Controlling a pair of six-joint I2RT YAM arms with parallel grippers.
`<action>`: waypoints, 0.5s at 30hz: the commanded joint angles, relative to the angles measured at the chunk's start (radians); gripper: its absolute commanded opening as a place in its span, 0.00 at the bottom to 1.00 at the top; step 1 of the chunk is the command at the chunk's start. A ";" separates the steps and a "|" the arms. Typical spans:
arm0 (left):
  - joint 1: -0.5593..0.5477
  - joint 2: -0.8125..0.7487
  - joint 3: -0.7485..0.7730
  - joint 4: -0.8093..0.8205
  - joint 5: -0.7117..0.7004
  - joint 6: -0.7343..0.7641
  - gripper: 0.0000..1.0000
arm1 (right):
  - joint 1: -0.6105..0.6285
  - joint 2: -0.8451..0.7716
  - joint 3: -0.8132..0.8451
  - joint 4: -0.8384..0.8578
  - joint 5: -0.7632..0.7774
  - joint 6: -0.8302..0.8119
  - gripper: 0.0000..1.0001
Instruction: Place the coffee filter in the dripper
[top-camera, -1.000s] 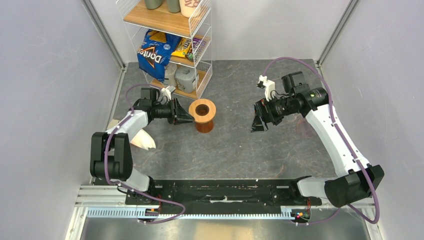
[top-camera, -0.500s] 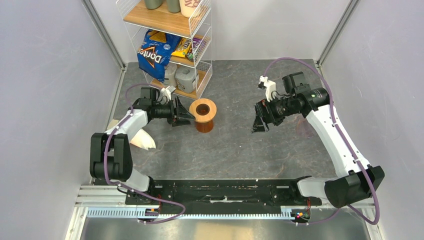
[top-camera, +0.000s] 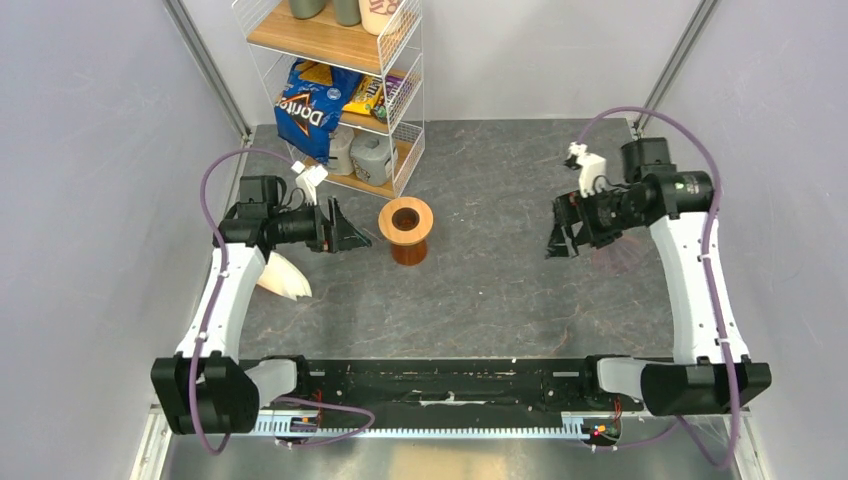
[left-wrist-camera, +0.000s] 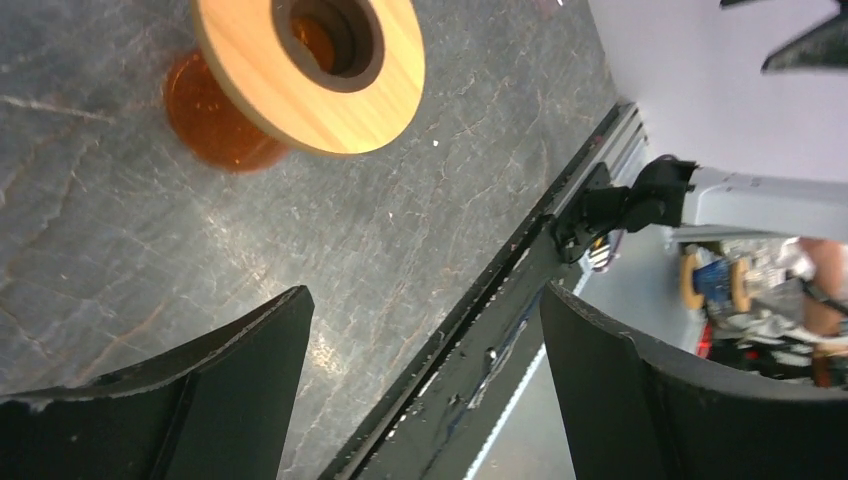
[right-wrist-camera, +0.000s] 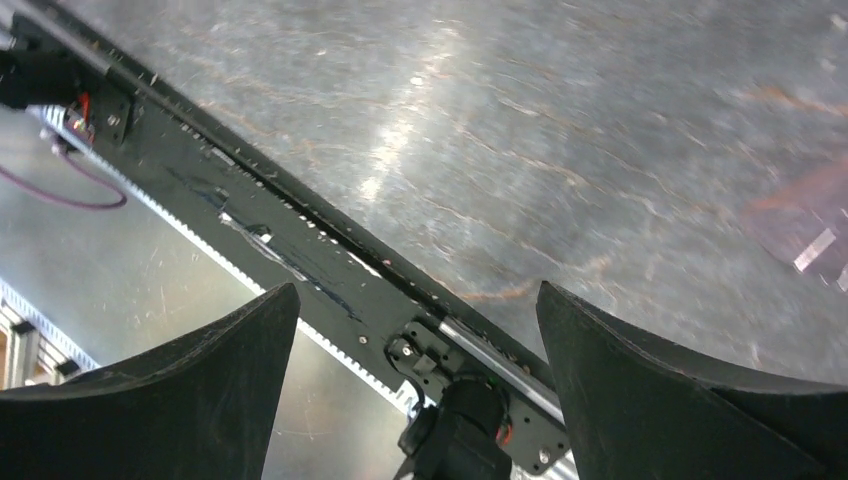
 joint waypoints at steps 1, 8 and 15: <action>-0.049 -0.056 0.051 -0.053 -0.040 0.152 0.91 | -0.199 0.073 0.112 -0.158 0.042 -0.160 0.97; -0.071 -0.131 0.044 -0.079 -0.081 0.179 0.91 | -0.393 0.070 0.106 0.035 0.279 -0.493 0.97; -0.072 -0.147 0.071 -0.091 -0.044 0.198 0.94 | -0.503 0.121 -0.070 0.240 0.124 -0.907 0.97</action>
